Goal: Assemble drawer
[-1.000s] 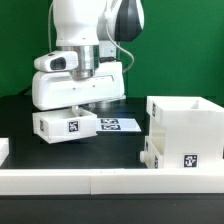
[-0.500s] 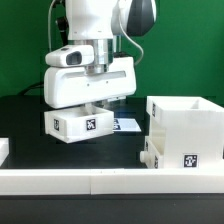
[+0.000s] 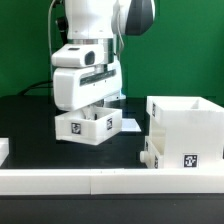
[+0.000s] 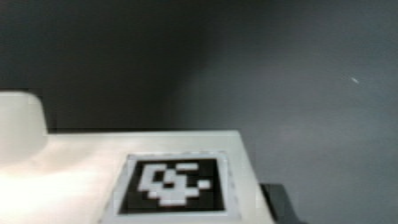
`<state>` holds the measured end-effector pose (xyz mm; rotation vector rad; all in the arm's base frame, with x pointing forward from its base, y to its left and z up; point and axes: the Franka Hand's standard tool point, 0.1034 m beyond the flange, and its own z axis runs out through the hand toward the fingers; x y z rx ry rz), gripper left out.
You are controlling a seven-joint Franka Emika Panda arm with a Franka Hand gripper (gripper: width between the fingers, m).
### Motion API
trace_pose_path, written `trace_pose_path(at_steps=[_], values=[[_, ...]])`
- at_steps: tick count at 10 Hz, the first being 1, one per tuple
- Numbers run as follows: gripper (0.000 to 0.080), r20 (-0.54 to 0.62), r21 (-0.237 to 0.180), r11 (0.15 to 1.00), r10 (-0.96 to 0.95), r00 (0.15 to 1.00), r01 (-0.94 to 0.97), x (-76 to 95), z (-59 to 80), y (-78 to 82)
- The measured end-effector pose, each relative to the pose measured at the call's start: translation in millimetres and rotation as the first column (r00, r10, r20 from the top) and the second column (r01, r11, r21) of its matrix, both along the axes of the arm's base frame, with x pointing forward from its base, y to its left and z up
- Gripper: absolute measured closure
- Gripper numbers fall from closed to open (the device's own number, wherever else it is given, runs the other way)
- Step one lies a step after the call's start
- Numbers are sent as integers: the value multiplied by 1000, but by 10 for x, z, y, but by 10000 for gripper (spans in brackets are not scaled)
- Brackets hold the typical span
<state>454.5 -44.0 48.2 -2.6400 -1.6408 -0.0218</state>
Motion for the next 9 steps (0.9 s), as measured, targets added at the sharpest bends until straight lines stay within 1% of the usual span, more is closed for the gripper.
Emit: trace_pose_path(at_steps=[2,3,4,5,7,9], values=[[758,0,-5,992,129,992,-129,-20,-18,-19],[758,1,-5,988,156,988,-156,-21,-20,-23],[758,-2,-8,976,218,976,-218,0,-18,-24],[758,-2,-12,969,247,969,-247,105,-3,-12],[758,4,-22,957,288,958,-288,374,41,96],[758,10,-30,952,304,953,-303,522,79,165]])
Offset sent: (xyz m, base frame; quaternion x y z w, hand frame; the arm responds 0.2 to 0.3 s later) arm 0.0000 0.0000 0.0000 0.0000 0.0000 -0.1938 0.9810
